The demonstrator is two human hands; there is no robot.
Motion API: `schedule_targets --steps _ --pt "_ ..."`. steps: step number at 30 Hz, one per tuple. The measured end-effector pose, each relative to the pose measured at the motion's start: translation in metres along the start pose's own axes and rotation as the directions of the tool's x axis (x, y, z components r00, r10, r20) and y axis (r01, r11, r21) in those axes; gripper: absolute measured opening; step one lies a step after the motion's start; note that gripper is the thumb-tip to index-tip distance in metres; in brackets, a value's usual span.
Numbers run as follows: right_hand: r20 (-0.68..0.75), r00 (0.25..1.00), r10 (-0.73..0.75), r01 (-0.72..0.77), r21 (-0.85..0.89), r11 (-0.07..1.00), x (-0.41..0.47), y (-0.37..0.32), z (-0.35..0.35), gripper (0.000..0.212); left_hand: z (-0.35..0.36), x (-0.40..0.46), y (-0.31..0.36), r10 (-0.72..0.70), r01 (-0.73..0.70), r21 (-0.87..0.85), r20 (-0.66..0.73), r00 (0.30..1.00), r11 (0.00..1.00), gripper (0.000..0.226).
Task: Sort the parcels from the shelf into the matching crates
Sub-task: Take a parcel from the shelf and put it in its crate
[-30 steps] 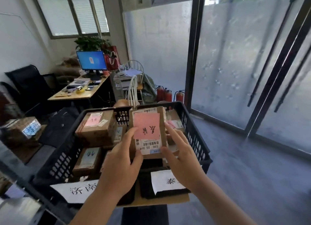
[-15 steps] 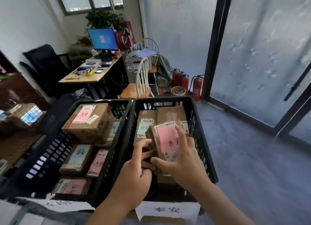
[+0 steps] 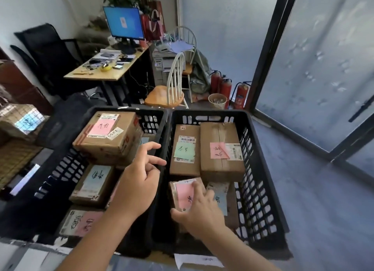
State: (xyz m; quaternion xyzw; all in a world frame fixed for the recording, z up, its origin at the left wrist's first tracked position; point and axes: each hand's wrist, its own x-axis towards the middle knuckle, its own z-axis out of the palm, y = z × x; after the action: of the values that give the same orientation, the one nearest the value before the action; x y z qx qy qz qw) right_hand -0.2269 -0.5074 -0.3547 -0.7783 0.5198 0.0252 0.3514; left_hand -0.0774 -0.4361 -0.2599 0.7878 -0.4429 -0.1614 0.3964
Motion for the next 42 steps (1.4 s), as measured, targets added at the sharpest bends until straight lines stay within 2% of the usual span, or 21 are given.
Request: schedule_targets --steps 8,13,20,26,30,34,42 --pt "-0.052 0.989 0.138 -0.138 0.007 0.99 0.017 -0.019 0.041 0.108 -0.021 0.022 -0.028 0.064 -0.063 -0.024 0.058 0.996 0.998 0.053" --pt "0.033 0.962 0.27 -0.271 0.164 0.948 0.023 -0.023 0.052 0.111 -0.016 0.029 -0.045 0.057 -0.049 -0.074 0.106 0.993 0.996 0.05" --pt "0.072 0.952 0.299 -0.307 0.192 0.932 0.031 -0.006 0.054 0.127 -0.007 0.03 -0.046 0.086 -0.078 -0.051 0.177 0.98 0.996 0.049" --pt "0.005 0.947 0.322 -0.322 0.008 0.947 0.032 -0.001 0.053 0.135 -0.01 0.031 -0.042 0.091 -0.082 -0.054 0.207 0.974 0.995 0.048" --pt "-0.001 0.921 0.39 -0.39 -0.026 0.92 0.034 0.012 0.049 0.136 -0.012 0.03 -0.043 0.083 -0.073 -0.056 0.208 0.975 0.996 0.048" --pt "-0.02 0.935 0.354 -0.354 -0.003 0.935 0.053 -0.005 0.057 0.136 -0.011 0.027 -0.048 0.076 -0.066 -0.056 0.22 0.972 0.996 0.048" --pt "0.103 0.934 0.341 -0.346 0.032 0.938 0.088 -0.014 0.087 0.136 -0.014 0.03 -0.068 0.018 -0.011 -0.035 0.213 0.977 0.999 0.047"
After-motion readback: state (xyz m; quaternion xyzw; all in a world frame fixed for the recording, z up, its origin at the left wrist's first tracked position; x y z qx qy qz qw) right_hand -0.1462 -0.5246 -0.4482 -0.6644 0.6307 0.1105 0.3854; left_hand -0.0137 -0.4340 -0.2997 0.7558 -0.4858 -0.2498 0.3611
